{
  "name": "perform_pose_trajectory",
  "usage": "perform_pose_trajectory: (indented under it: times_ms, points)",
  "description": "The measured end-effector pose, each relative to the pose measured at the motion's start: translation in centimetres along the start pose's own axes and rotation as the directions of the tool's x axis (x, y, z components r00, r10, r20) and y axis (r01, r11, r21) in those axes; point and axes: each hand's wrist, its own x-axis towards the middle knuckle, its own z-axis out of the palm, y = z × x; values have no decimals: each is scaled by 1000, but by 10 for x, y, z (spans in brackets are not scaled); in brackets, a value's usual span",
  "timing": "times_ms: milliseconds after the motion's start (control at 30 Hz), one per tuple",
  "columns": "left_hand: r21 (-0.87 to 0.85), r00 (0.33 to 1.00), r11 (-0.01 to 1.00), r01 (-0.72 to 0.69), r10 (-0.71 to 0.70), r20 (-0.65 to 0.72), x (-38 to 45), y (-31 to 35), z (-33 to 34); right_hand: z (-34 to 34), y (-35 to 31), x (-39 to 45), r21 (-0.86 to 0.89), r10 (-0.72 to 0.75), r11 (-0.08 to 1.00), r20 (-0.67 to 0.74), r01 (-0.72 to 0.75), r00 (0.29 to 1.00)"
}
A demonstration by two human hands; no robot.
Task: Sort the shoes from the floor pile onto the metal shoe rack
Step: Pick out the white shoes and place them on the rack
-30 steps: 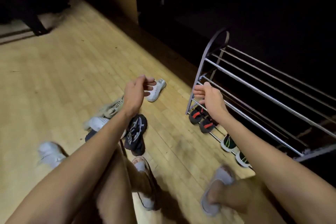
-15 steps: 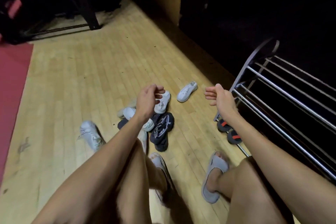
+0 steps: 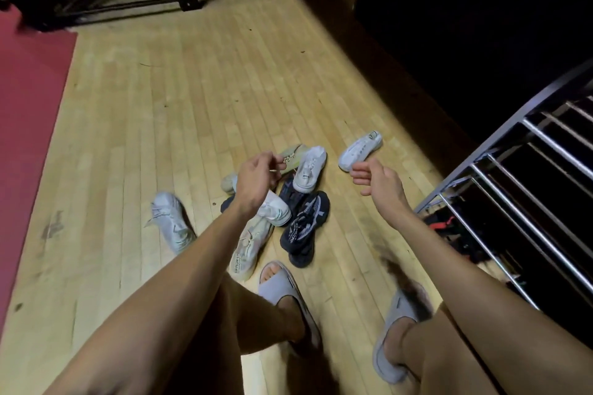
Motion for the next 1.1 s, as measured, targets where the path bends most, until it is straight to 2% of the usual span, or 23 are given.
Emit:
perform_pose_trajectory:
  times_ms: [200, 400, 500, 700, 967, 1100]
  points:
    - [61, 993, 994, 92, -87, -82, 22, -22, -32, 24, 10, 23, -2, 42, 999, 49, -42, 998]
    - [69, 994, 996, 62, -55, -93, 41, -12, -62, 70, -7, 41, -3, 28, 1000, 112, -28, 993]
    - [37, 990, 997, 63, -57, -129, 48, -15, -84, 101, -12, 49, -6, 18, 1000, 163, -18, 987]
    - [-48, 964, 988, 148, -155, -214, 59, -55, -115, 150, 8, 61, -30, 61, 998, 225, -56, 972]
    - [-66, 945, 965, 252, -260, -199, 94, -111, -89, 156, 59, 99, -212, 170, 970, 255, -117, 952]
    - [-55, 943, 958, 282, -287, -166, 116, -126, -69, 148, 80, 124, -203, 213, 965, 219, -169, 952]
